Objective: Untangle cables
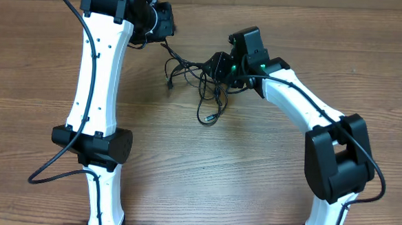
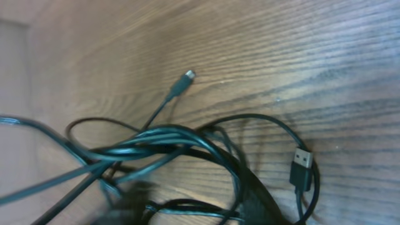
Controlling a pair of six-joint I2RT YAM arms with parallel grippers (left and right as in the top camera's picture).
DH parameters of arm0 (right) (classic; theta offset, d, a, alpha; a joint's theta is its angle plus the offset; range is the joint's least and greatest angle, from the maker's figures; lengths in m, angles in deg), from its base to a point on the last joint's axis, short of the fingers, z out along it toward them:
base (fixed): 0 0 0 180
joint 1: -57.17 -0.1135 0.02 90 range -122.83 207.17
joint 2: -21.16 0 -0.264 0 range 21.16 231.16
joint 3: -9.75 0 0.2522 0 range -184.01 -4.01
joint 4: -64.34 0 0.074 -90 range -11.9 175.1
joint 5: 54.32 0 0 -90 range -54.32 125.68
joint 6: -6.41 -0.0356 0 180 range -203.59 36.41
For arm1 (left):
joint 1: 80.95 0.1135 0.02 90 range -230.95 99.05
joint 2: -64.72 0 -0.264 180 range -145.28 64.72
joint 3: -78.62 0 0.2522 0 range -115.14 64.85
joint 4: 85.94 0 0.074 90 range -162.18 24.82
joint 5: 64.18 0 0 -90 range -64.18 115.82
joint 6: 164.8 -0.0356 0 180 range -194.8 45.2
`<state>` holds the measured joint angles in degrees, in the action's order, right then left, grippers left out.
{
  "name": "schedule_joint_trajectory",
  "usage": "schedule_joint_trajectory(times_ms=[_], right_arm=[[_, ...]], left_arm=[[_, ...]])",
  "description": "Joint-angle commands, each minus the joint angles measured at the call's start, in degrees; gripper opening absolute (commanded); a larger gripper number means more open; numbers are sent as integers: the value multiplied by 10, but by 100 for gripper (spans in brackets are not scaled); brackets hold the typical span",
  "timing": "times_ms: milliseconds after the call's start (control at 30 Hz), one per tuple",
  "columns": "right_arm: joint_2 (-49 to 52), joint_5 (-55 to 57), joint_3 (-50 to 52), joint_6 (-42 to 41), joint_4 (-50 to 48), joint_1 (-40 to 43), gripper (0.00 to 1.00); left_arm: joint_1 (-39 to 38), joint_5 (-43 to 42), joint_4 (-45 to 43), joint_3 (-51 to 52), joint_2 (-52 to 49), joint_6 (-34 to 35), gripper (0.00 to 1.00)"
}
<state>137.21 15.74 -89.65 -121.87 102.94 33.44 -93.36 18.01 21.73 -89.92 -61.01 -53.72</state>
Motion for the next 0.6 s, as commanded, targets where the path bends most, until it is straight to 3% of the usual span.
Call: schedule_joint_trajectory(times_ms=[0,33,200,400,567], right_arm=[[8,10,1,9,-6,-3,8],[7,10,0,14,-6,-3,4],[-36,5,-33,107,50,3,4],[-185,121,-56,147,97,25,4],[-284,197,-56,176,168,74,4]], left_arm=[[-3,10,4,-9,-4,7,4],[-3,10,4,-9,-4,6,4],[5,52,12,-9,-4,-17,4],[51,122,21,-8,-5,3,4],[114,111,29,-8,-5,4,4]])
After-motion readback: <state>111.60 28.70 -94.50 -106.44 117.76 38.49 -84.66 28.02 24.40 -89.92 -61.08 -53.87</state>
